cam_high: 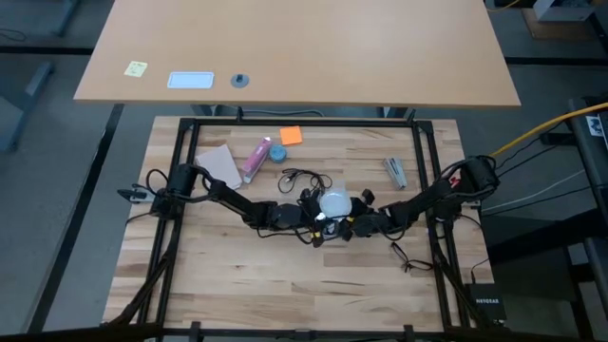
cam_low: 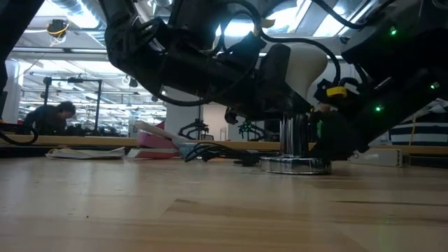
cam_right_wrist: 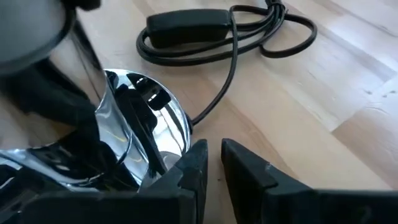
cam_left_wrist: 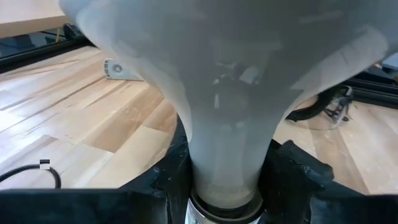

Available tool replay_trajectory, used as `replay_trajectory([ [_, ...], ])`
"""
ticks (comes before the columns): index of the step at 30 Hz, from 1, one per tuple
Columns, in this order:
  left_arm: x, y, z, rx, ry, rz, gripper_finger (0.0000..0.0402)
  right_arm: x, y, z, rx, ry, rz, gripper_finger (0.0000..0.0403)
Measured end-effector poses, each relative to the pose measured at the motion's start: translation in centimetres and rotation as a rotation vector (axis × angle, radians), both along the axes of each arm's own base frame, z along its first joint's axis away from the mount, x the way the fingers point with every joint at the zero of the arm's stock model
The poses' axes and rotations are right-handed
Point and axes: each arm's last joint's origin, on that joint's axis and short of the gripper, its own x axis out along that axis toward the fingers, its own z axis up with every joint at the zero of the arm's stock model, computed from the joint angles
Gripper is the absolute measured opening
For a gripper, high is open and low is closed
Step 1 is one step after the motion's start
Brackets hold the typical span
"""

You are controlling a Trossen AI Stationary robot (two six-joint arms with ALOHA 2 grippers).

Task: Screw lightbulb
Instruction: Remove the lightbulb from the lamp

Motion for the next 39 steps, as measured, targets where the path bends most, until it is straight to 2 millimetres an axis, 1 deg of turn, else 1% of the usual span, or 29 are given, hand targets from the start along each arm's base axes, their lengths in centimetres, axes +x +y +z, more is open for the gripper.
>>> replay_trajectory([
  [5, -0.1, 0.0, -0.2, 0.035, 0.035, 0.021, 0.0153, 0.1, 0.1, 0.1, 0.035, -0.003, 0.018, 0.0060],
  [8, -0.1, 0.1, -0.2, 0.037, 0.046, 0.055, 0.0153, 0.1, 0.2, 0.1, 0.086, -0.020, -0.003, 0.0060],
  [14, -0.2, 0.3, -0.1, 0.049, 0.034, 0.128, 0.0153, 0.4, 0.7, 0.3, 0.179, -0.085, -0.026, 0.0060],
  [21, -0.2, 0.5, 0.0, 0.049, 0.023, 0.170, 0.0153, 1.9, 1.7, 1.4, 0.236, -0.083, 0.025, 0.0060],
  [25, -0.2, 0.5, 0.0, 0.092, 0.040, 0.166, 0.0153, 2.2, 2.6, 1.9, 0.264, -0.108, 0.049, 0.0060],
  [34, -0.3, 0.1, -0.1, 0.106, 0.041, 0.158, 0.0153, 1.5, 4.4, 2.1, 0.176, -0.124, 0.078, 0.0060],
  [39, -0.2, 0.0, 0.4, 0.111, -0.021, 0.137, 0.0153, 0.6, 4.7, 3.2, 0.094, -0.134, 0.037, 0.0060],
])
